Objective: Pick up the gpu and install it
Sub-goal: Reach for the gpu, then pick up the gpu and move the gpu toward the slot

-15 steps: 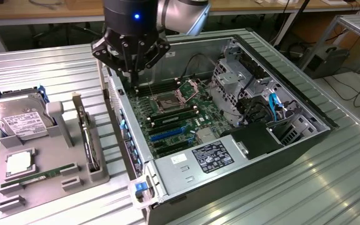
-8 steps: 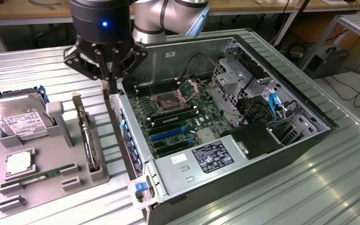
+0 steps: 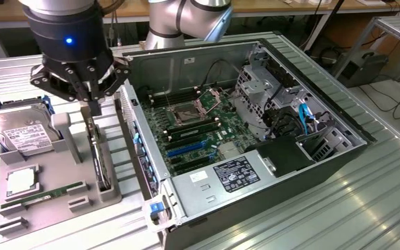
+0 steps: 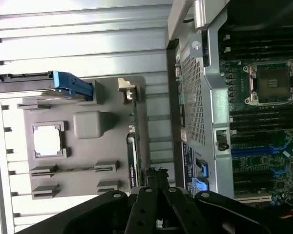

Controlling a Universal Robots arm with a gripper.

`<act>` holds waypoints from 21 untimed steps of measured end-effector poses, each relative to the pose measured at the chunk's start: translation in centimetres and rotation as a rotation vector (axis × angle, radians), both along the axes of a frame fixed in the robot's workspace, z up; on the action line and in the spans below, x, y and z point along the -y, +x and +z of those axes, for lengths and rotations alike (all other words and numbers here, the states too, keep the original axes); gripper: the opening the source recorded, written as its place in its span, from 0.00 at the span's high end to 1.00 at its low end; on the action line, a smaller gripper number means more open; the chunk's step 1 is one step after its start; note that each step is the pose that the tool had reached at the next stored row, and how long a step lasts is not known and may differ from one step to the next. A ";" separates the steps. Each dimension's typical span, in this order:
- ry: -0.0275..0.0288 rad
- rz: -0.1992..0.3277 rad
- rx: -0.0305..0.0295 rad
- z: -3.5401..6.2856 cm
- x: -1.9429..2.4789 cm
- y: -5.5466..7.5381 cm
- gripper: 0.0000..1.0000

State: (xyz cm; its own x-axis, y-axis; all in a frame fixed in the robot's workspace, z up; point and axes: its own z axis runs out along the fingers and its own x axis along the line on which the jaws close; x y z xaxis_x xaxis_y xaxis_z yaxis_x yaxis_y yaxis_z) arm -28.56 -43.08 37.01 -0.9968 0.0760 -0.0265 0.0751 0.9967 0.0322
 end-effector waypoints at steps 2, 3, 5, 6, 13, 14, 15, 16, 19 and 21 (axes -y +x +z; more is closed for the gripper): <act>-0.0006 0.000 -0.0001 -0.32 0.00 -1.2 0.89; -0.0008 0.000 0.0000 -0.44 0.00 -1.6 0.89; -0.0013 0.002 0.0000 -0.53 0.00 -1.7 0.89; -0.0014 0.002 0.0000 -0.53 0.00 -1.7 0.89; -0.0015 0.002 -0.0001 -0.52 0.00 -1.7 0.89; -0.0014 0.002 -0.0001 -0.53 0.01 -1.7 0.89; -0.0015 0.002 -0.0001 -0.52 0.01 -1.7 0.89; -0.0015 0.002 -0.0001 -0.53 0.01 -1.7 0.89; -0.0015 0.002 -0.0001 -0.53 0.00 -1.7 0.89; -0.0014 0.002 -0.0001 -0.53 0.00 -1.7 0.83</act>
